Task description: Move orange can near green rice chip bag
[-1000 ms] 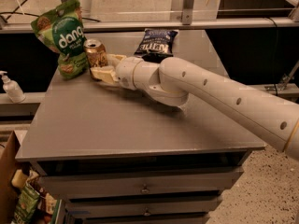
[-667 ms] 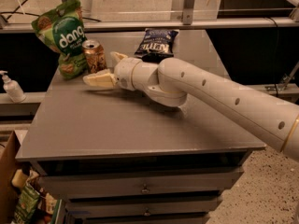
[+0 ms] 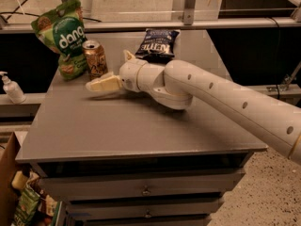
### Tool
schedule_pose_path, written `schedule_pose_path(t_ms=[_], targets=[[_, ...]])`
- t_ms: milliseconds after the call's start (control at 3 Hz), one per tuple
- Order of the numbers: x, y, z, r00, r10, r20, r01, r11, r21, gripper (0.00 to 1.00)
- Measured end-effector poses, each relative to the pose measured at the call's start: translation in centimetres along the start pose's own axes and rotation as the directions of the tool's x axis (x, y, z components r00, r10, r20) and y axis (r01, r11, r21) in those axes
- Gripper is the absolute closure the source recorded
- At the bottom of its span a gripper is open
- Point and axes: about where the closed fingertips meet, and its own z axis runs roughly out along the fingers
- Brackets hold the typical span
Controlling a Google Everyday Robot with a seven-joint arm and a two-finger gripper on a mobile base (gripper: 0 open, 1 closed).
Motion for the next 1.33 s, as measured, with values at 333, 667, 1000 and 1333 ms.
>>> schedule_pose_path(t_ms=[333, 667, 1000, 1333], targets=[[0.2, -1.0, -2.4, 1.0, 0.009, 0.008, -0.009, 0.9999, 0.008, 0.0], [0.2, -3.3, -6.4, 1.0, 0.002, 0.008, -0.002, 0.9996, 0.03, 0.0], [0.1, -5.7, -10.6, 1.0, -0.005, 0.004, 0.005, 0.9987, 0.051, 0.0], [0.1, -5.4, -10.4, 1.0, -0.005, 0.005, 0.005, 0.9991, 0.043, 0.0]])
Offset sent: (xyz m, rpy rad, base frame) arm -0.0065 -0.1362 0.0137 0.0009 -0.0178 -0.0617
